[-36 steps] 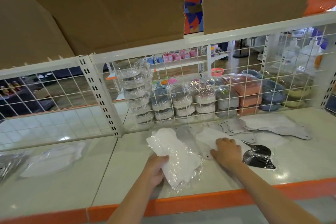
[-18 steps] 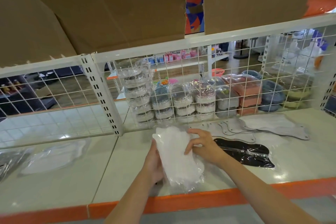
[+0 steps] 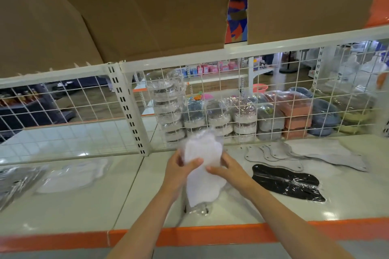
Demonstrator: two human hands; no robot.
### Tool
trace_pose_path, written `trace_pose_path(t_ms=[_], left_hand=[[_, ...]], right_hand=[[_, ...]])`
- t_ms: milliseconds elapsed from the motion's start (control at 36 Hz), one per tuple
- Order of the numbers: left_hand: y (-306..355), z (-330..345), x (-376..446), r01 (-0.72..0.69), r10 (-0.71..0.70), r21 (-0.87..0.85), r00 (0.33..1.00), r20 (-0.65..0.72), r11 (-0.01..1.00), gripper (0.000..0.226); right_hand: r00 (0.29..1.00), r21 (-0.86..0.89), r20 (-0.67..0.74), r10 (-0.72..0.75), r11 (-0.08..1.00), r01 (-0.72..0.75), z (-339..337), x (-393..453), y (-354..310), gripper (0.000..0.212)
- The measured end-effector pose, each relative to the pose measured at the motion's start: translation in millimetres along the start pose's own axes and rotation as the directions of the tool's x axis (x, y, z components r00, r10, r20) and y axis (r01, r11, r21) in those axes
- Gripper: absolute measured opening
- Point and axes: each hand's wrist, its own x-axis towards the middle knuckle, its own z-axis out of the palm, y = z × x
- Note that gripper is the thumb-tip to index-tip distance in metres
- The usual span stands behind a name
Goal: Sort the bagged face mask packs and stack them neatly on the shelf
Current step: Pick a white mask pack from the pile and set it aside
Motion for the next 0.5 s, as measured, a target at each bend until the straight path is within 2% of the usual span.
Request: trace_pose_path(t_ms=[111,167,222,278,333,389,417,500], left_hand=[[-2.5,-3.5,-4.2,0.044,-0.045,-0.017,0.999,-0.028,0.999,0.024],[-3.5,-3.5,-3.7,0.069,-0.073,-0.053,0.995,-0.069,0.996,0.019],[-4.0,-6.7,0.6,0.111,-0.145,-0.246,0.981,-0.126,0.963,0.020],[-4.5,-13.8,6.5,0.114,-0.202,-0.518,0.973,-0.115,0.848,0.038],[-6.1,-22.0,11.5,0.068,-0.168,-0.657,0.982,-0.091,0.751,0.064],[-6.3,-26.2,11.1,0.027,-0.121,-0.678,0.988,-0.093,0.735,0.083],[-5.8,-27.9,9.5,0.026,-0.115,-0.667,0.989,-0.091,0.745,0.090],[-9.9,-41.2,7.0,0.028,-0.107,-0.621,0.990,-0.091,0.783,0.095]], right_hand=[[0.996,-0.030,0.071,0.058,0.998,-0.056,4.4,1.2,10.1,0.054],[0.993,-0.047,0.095,0.073,0.997,-0.069,7.8,0.1,10.6,0.041],[0.993,-0.080,0.073,0.097,0.993,-0.091,7.8,2.3,14.5,0.039],[0.989,-0.036,0.025,0.143,0.989,-0.142,6.0,3.6,19.3,0.044],[0.984,0.164,-0.001,0.181,0.970,-0.178,5.8,3.1,25.1,0.040],[0.985,0.325,0.003,0.175,0.931,-0.166,9.7,1.7,28.8,0.030],[0.987,0.345,0.006,0.160,0.926,-0.152,12.7,0.9,28.0,0.028],[0.991,0.256,-0.062,0.119,0.962,-0.100,18.2,4.1,20.9,0.017]])
